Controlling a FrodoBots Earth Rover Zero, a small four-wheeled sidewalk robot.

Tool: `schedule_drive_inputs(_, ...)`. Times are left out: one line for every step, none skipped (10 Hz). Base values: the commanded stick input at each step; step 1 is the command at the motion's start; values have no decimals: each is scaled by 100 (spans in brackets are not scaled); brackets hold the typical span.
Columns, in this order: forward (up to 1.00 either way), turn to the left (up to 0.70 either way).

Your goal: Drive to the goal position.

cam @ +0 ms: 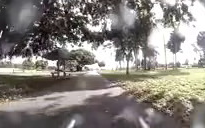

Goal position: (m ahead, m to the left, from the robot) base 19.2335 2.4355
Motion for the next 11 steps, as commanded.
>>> schedule_drive_inputs(85,0)
schedule_drive_inputs(85,0)
schedule_drive_inputs(85,0)
schedule_drive_inputs(85,0)
schedule_drive_inputs(85,0)
schedule_drive_inputs(85,0)
schedule_drive_inputs(85,0)
schedule_drive_inputs(85,-3)
schedule_drive_inputs(85,-1)
schedule_drive_inputs(85,0)
schedule_drive_inputs(85,0)
